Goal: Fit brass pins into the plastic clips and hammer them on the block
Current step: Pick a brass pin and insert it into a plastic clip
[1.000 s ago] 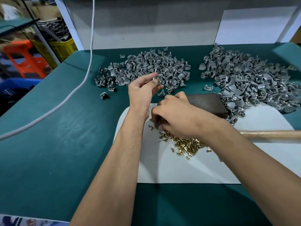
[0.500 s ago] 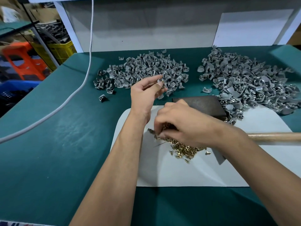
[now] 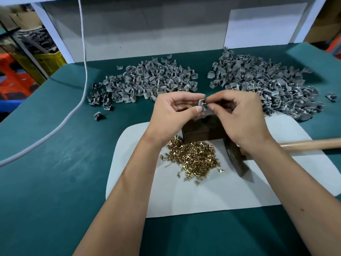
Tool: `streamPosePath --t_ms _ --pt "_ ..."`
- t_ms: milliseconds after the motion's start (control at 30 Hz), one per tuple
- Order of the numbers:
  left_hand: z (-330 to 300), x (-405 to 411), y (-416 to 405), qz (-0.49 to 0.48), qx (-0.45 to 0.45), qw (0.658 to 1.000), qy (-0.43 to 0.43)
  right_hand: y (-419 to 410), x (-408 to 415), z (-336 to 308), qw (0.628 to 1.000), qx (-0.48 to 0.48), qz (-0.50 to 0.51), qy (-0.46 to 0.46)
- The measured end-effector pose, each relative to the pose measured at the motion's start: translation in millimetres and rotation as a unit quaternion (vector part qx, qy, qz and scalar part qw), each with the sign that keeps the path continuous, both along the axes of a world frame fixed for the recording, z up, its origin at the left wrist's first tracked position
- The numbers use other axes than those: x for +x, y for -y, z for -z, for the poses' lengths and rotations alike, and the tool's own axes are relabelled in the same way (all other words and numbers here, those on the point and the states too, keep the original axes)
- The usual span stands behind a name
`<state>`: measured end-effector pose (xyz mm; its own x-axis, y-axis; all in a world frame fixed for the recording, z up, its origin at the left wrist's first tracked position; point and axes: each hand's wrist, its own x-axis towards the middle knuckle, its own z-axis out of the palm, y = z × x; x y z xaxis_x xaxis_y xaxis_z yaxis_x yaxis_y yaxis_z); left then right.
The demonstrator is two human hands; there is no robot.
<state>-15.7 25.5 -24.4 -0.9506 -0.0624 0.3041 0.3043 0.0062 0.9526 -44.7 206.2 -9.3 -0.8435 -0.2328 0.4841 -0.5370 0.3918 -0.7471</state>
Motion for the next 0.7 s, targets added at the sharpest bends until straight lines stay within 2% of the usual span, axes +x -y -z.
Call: streamPosePath --t_ms 267,500,600,700 --pt "5 -2 -6 -0.022 -0.018 1.0 0.002 -1 1 3 0.998 -0.011 0.027 -0.051" --pt "6 -3 0 -0.073 -0.02 0.997 -0.007 1 5 4 0.997 0.021 0.037 -0.065" --pt "0 -4 -3 -0.111 -0.026 0.993 -0.006 5 7 4 0.991 0.059 0.044 -0.113" --pt "-15 -17 -17 -0.155 -0.018 0.987 0.023 6 9 2 0.979 0.047 0.079 -0.181"
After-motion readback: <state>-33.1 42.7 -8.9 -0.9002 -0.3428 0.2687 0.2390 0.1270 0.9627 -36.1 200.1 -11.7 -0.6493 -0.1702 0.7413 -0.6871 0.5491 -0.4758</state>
